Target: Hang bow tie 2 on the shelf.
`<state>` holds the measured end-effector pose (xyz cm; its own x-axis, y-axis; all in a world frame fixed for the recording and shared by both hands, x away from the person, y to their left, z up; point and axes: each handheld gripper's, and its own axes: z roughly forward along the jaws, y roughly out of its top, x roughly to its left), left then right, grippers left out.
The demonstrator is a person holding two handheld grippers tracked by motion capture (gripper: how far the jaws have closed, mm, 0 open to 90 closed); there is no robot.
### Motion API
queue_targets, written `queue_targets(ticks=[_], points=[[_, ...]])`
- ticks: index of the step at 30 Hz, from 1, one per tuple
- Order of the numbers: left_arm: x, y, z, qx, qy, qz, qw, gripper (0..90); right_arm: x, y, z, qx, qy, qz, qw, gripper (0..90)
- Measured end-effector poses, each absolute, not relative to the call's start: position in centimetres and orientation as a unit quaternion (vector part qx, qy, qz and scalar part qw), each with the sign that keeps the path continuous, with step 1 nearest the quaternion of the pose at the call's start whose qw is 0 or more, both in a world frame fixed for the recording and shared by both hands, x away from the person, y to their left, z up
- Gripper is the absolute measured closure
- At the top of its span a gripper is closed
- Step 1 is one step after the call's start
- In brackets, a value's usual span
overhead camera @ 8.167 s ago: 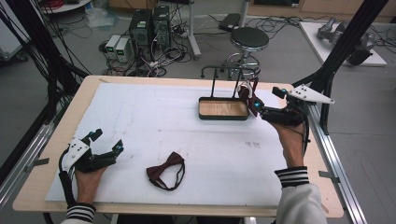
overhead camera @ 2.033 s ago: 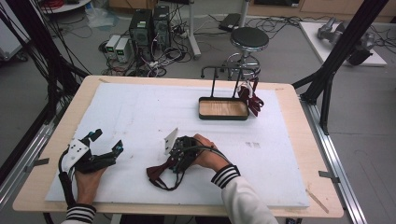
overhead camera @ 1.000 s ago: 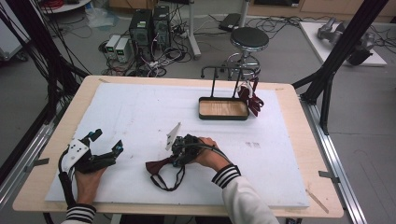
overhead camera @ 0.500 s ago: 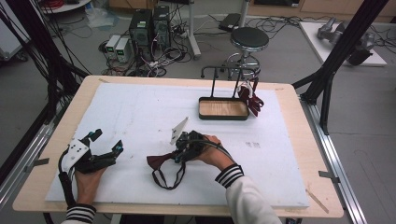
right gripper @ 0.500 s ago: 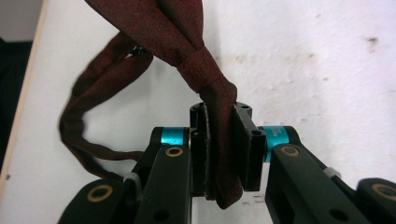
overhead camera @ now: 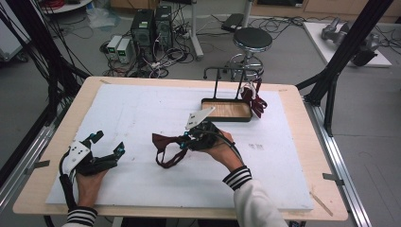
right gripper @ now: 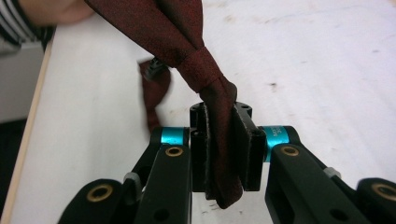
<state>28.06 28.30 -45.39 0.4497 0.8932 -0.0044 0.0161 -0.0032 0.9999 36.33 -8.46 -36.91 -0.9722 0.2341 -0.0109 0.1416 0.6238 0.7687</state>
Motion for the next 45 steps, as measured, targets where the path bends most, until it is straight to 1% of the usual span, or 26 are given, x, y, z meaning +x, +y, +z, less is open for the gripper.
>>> queue_targets(ticks=[23,29,42,45], points=[[28.1,28.3,-45.4,0.607,0.376,0.366,0.597,9.7,37.3,-13.8,-34.5,0.221,0.822,0.504,0.145,78.2],[28.1,28.3,-45.4,0.607,0.376,0.365,0.597,9.7,37.4,-14.7,-34.3,0.234,0.81,0.513,0.161,78.1],[28.1,28.3,-45.4,0.607,0.376,0.365,0.597,9.7,37.6,-16.1,-33.8,0.277,0.77,0.529,0.223,78.0],[28.1,28.3,-45.4,0.607,0.376,0.365,0.597,9.7,37.7,-16.5,-33.8,0.296,0.757,0.535,0.231,78.1]])
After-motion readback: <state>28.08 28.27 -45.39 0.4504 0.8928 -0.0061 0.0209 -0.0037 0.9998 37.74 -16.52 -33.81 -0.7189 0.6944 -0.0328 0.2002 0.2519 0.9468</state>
